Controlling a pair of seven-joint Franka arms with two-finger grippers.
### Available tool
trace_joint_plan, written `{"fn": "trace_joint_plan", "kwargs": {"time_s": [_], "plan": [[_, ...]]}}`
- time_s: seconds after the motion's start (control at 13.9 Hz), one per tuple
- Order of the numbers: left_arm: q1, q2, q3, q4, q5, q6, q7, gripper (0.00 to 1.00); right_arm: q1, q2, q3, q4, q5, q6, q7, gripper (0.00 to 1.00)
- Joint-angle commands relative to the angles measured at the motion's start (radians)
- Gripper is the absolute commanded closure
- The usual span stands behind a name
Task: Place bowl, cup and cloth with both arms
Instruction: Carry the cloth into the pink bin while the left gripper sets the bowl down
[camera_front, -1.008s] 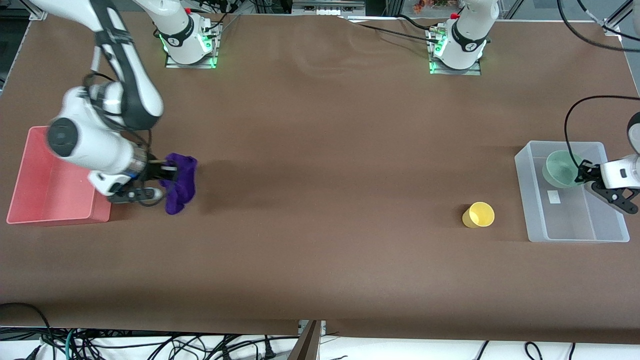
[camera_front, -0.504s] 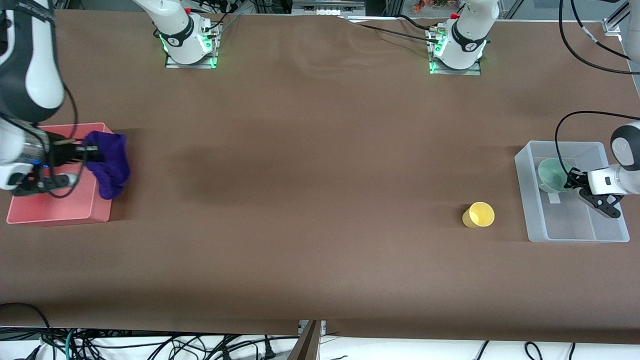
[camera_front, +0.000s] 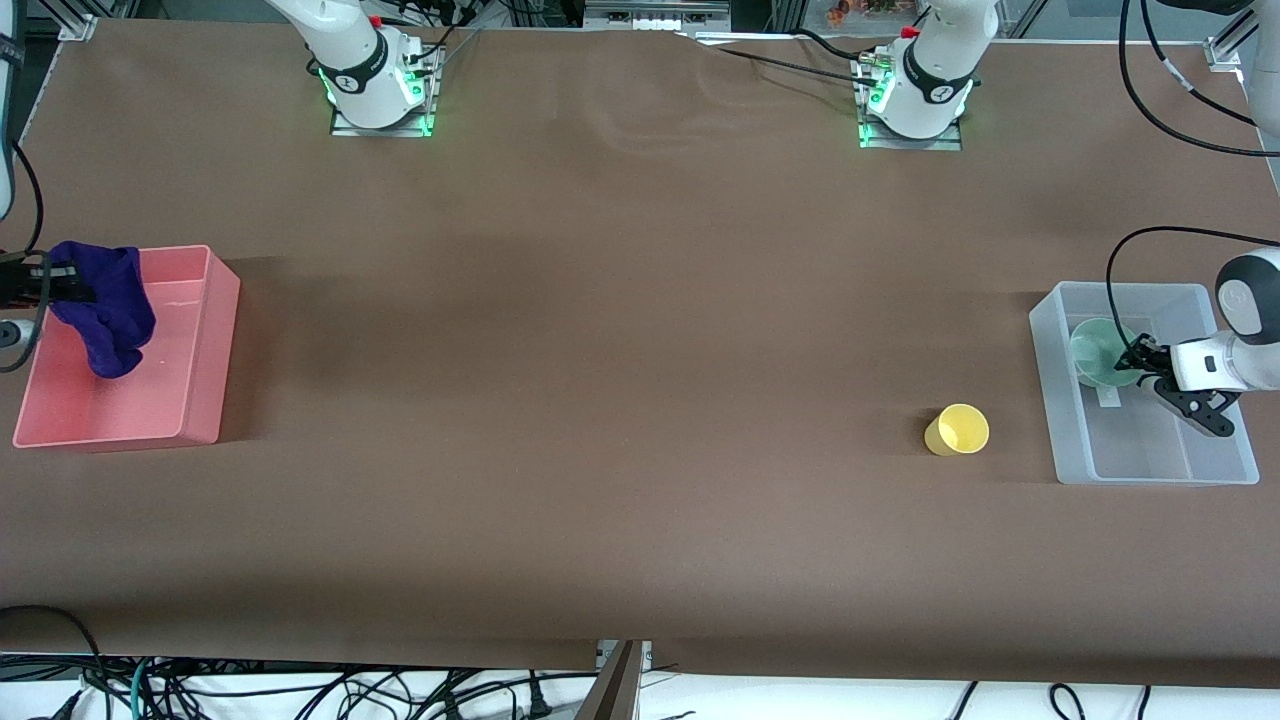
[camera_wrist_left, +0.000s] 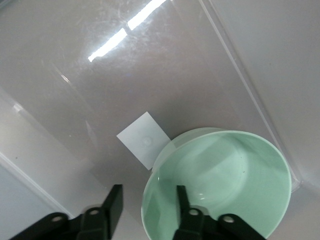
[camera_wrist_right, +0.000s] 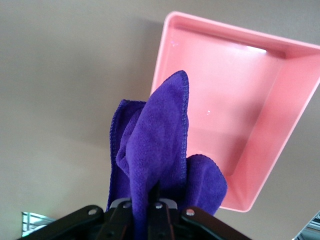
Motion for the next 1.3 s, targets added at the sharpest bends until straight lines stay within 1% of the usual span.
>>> {"fn": "trace_joint_plan", "kwargs": {"time_s": [0.0,0.14,0.22,0.29,0.36,0.58,0.65,0.72,0.79,0.94,1.08,1.15,1.22], "plan": [[0.007,-0.011,-0.013,0.022,0.003,-0.043,0.014,0.21,-0.034,0.046,0.003,-0.038,-0.012,0.074,-0.032,1.0],[0.007,-0.025,-0.015,0.022,-0.001,-0.07,0.014,0.2,-0.061,0.071,0.003,-0.083,-0.009,0.145,-0.049,1.0],[0.007,-0.032,-0.016,0.023,-0.002,-0.092,0.014,0.21,-0.067,0.072,0.003,-0.122,-0.009,0.189,-0.055,1.0],[0.004,-0.054,-0.021,0.025,-0.002,-0.124,0.012,0.25,-0.078,0.072,0.001,-0.161,-0.009,0.235,-0.062,1.0],[-0.002,-0.084,-0.032,0.025,-0.002,-0.165,0.0,0.26,-0.086,0.074,0.0,-0.196,-0.009,0.278,-0.082,1.0],[-0.002,-0.176,-0.099,0.026,-0.002,-0.26,-0.015,0.25,-0.087,0.08,-0.018,-0.264,-0.009,0.366,-0.101,1.0],[-0.002,-0.204,-0.128,0.028,-0.002,-0.291,-0.025,0.2,-0.087,0.086,-0.019,-0.273,-0.009,0.381,-0.101,1.0],[-0.002,-0.222,-0.157,0.046,-0.002,-0.329,-0.043,0.0,-0.089,0.1,-0.022,-0.278,-0.009,0.395,-0.101,1.0],[-0.002,-0.232,-0.189,0.072,-0.002,-0.381,-0.055,0.0,-0.09,0.11,-0.023,-0.284,-0.008,0.41,-0.102,1.0],[-0.003,-0.23,-0.252,0.138,0.0,-0.47,-0.145,0.0,-0.09,0.135,-0.025,-0.302,0.002,0.448,-0.099,1.0],[-0.003,-0.23,-0.3,0.146,0.003,-0.488,-0.253,0.0,-0.098,0.173,-0.025,-0.302,0.009,0.481,-0.099,1.0],[-0.014,-0.223,-0.314,0.145,0.008,-0.488,-0.319,0.0,-0.098,0.186,-0.025,-0.302,0.009,0.493,-0.099,1.0],[-0.048,-0.213,-0.315,0.145,0.011,-0.483,-0.406,0.0,-0.098,0.193,-0.025,-0.304,0.009,0.496,-0.099,1.0]]}}
